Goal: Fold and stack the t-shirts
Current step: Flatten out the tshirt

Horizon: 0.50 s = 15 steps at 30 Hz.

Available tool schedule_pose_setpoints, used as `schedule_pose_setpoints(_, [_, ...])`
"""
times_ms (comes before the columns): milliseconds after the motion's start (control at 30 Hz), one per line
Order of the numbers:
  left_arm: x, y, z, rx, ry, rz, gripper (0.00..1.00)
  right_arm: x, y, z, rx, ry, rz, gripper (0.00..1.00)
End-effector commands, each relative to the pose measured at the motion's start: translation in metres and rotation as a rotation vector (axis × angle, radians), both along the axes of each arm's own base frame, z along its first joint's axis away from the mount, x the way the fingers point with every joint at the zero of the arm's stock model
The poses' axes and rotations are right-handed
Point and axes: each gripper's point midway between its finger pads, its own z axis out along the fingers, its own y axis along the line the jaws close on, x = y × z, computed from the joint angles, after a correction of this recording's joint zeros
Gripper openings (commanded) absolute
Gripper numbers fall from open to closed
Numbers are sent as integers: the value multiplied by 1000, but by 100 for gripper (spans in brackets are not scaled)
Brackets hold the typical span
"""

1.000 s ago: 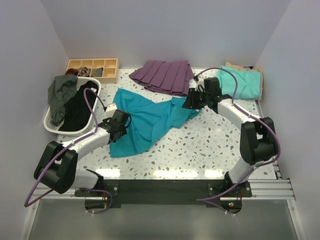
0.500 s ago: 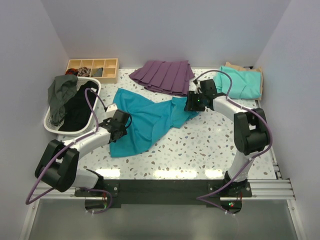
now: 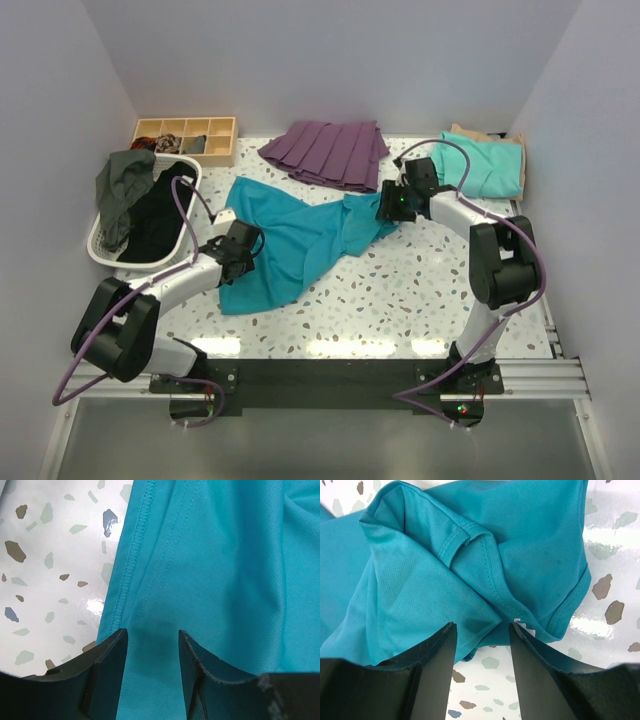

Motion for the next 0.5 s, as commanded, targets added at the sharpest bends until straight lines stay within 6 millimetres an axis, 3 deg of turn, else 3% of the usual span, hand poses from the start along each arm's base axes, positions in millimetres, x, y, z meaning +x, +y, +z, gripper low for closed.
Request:
schedule_pose_setpoints(0, [4, -3, 0, -3, -14, -1, 50, 15, 7, 19, 63, -87, 18, 49])
schedule_pose_setpoints(467, [-1, 0, -5, 5, 0, 4, 50, 22, 21, 14, 131, -69, 63, 36])
